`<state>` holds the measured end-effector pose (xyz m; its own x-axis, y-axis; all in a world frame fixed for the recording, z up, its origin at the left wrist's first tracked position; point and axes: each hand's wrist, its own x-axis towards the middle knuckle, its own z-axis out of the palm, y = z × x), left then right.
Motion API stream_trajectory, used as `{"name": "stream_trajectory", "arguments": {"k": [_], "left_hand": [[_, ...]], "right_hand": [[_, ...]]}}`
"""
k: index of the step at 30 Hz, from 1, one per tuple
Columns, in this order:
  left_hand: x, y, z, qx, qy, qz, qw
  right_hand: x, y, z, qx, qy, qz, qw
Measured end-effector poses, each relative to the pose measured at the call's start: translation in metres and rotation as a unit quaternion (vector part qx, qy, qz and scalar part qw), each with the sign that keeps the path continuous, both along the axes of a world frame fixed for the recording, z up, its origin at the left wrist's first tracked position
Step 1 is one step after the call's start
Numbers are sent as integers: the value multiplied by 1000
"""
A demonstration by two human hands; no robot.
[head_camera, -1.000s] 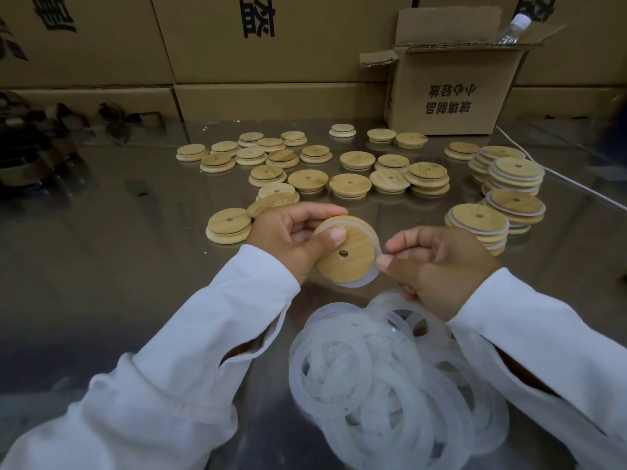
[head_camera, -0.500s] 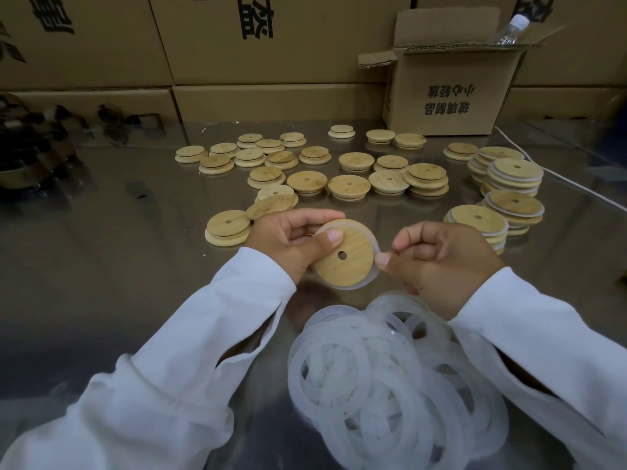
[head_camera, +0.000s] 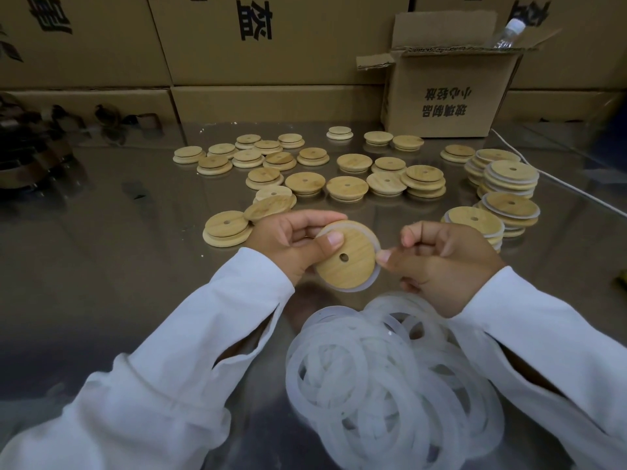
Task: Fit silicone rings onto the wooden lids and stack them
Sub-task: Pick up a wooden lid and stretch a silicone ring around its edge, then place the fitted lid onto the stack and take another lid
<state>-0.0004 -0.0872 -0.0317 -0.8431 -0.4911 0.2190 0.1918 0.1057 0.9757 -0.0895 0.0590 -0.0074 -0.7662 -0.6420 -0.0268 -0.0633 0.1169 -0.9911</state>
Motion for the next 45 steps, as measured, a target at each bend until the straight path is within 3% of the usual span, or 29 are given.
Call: {"name": "stream_trajectory", "arguments": {"k": [3,8,12,17,23,32,38,41,45], "left_hand": [[0,-1,0,8,-3,-5,1000],[-2,-1,-1,137,-11,-43,990],[-5,-1,-3,197,-11,-16,980],[-7,1,-2,231,-5,-4,973],[-2,5,3,277,20,-35,960],[-6,2,2,242,15,13,970],[-6,9,1,182,12,6,983],[-5,5,3,166,20,41,985],[-3,-5,5,113,25,131,985]], "right_hand": [[-1,0,-1,-2,7,-4,1000],[-2,0,-1,-25,19,-3,1000],[-8,-1,-4,-28,42,-46,998],[-8,-3,-13,-4,38,50,998],[-6,-6,-14,-75,-18,90,993],[-7,-8,-14,-46,-32,39,998],[-8,-6,-15,-45,111,49,992],[-22,-5,-11,-64,126,-29,990],[-55,3,-5,-90,93,-215,968]]}}
